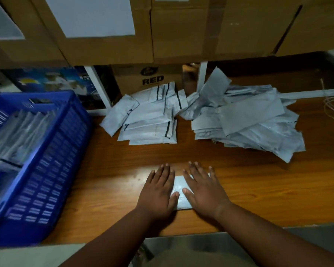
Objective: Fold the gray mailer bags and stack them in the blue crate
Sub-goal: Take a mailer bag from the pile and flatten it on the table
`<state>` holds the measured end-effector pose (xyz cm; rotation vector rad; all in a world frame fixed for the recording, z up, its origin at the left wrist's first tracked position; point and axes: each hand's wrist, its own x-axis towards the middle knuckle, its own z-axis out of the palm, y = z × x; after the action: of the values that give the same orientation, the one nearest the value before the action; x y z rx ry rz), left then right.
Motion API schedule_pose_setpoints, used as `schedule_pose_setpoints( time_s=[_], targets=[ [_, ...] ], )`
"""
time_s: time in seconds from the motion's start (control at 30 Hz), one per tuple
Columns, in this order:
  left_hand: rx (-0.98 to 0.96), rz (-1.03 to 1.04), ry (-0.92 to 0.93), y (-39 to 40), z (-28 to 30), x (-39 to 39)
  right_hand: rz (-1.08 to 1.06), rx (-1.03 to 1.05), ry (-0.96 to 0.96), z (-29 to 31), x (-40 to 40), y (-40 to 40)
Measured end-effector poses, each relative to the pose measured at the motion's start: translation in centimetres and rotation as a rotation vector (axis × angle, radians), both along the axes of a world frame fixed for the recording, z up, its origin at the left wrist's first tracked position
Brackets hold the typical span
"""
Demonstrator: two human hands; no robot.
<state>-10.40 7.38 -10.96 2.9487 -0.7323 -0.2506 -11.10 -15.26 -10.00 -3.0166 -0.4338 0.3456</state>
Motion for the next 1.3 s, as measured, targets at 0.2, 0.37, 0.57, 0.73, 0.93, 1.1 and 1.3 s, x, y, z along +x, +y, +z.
schedule_pose_setpoints(
  time_s=[0.2, 0.37, 0.57, 0.73, 0.93, 1.1, 1.3],
  targets=[
    [-0.012, 0.005, -0.028, 0.0, -0.4, -0.1, -0.003, 0.003, -0.027, -0.4, 0.0, 0.2],
    [-0.001, 0.014, -0.029, -0.1, -0.4, 0.1, 0.010, -0.038, -0.035, -0.7, 0.2, 0.2],
    [0.001, 0.026, -0.027, -0.5, -0.6, 0.1, 0.010, -0.056, -0.037, -1.0, 0.2, 0.6],
    [0.010, 0.016, -0.028, -0.3, 0.1, 0.0, 0.009, -0.049, -0.003, -0.1, 0.2, 0.5],
    [0.037, 0.013, 0.011, -0.2, 0.9, -0.2, -0.002, -0.026, 0.052, 1.0, -0.1, 0.5],
    [0.077, 0.016, -0.050, -0.2, 3.7, 0.9, 0.042, 0.008, 0.078, 2.5, 1.1, -0.6],
    [-0.032, 0.207, 0.244, -0.2, 5.7, 3.1, 0.122, 0.017, 0.147, 6.1, 3.8, -0.5]
  ],
)
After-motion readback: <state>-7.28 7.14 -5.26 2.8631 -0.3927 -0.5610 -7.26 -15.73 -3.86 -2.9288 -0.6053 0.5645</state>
